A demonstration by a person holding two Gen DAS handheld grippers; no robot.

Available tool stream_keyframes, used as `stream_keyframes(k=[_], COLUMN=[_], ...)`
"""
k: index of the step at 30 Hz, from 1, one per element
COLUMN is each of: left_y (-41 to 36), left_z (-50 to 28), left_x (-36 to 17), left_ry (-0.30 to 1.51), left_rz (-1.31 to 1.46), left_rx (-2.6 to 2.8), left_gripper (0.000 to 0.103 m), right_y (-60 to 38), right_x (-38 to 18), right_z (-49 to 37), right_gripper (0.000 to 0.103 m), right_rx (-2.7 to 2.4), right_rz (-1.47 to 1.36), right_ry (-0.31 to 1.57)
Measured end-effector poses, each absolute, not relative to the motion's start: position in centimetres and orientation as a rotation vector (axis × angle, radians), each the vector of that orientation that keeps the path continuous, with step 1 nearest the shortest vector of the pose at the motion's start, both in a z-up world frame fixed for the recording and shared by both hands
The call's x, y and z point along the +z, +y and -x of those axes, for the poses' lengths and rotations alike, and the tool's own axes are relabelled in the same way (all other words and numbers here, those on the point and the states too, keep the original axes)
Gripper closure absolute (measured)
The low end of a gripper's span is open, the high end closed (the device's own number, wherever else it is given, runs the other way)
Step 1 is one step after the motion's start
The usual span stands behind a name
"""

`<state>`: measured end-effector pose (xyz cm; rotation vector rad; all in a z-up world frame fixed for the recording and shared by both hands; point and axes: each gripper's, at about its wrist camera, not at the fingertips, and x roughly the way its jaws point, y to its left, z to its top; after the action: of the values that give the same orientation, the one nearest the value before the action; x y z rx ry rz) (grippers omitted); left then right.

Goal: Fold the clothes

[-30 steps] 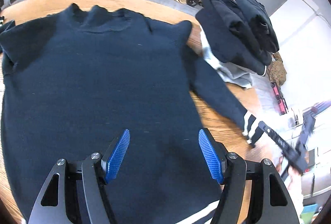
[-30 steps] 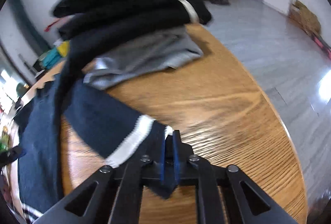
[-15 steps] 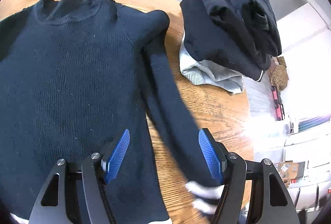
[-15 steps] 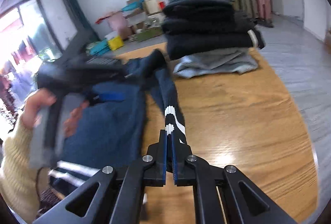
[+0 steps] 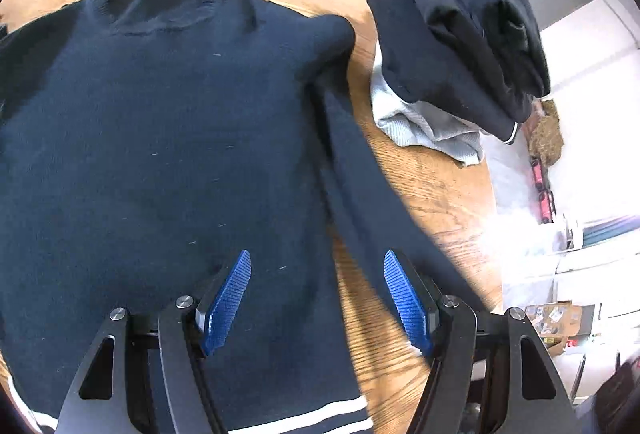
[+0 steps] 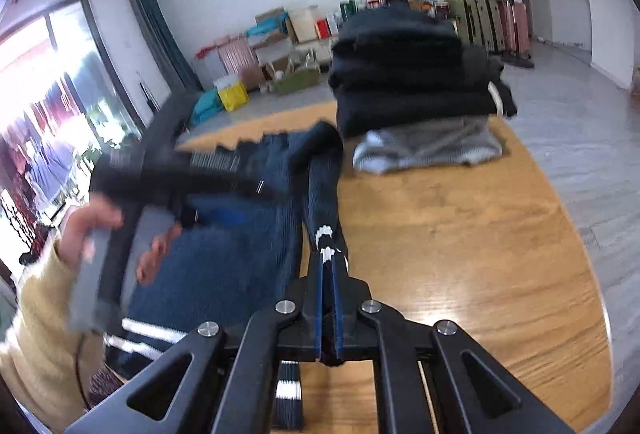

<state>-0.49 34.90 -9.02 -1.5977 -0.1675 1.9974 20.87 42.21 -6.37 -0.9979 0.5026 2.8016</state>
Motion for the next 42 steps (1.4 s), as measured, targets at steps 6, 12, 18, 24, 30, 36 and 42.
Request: stream_keyframes(k=[6,12,18,24,30,36,42], left_y=[29.9,26.4,26.4,26.1,28.4,29.7,28.5], left_z=[-3.9,-10.3,-12.6,-13.3,-13.4,-11.4,-10.0], left_x=[-7.0,-5.4,-6.3,-6.4,-5.3,-6.1,-7.1], left_ry=[0.129,0.268,0.261,0.136,0.195,0.158,0.071], left_rz=[1.226,0.932,0.880,0.867,0.834,0.918,1.017], left_rx=[2.082,2.229,2.224,2.107,2.135,2.138,2.128], left_gripper=[0.032,0.032,0.032,0.032,0.032,0.081,0.099], right_y=[40.2,36.0,33.2,32.6,32.6,32.5,32.5], right_x=[-4.1,-4.0,-4.8,-5.0,-5.1,-5.1,-4.9], right_z=[-18.1,-14.4,-11.7,-11.5,-11.7,-12.1,-12.5], right_gripper=[0.098,0.098,0.098,0.098,0.098,0.098,0.097], right_rx=[2.927,3.061,3.098,3.091,3.085,3.093,3.103], right_rz=[0.982,1.058,1.137,1.148,1.175,1.183,1.189], right_ry=[0.458,0.408,0.390,0.409,0.441,0.465,0.469])
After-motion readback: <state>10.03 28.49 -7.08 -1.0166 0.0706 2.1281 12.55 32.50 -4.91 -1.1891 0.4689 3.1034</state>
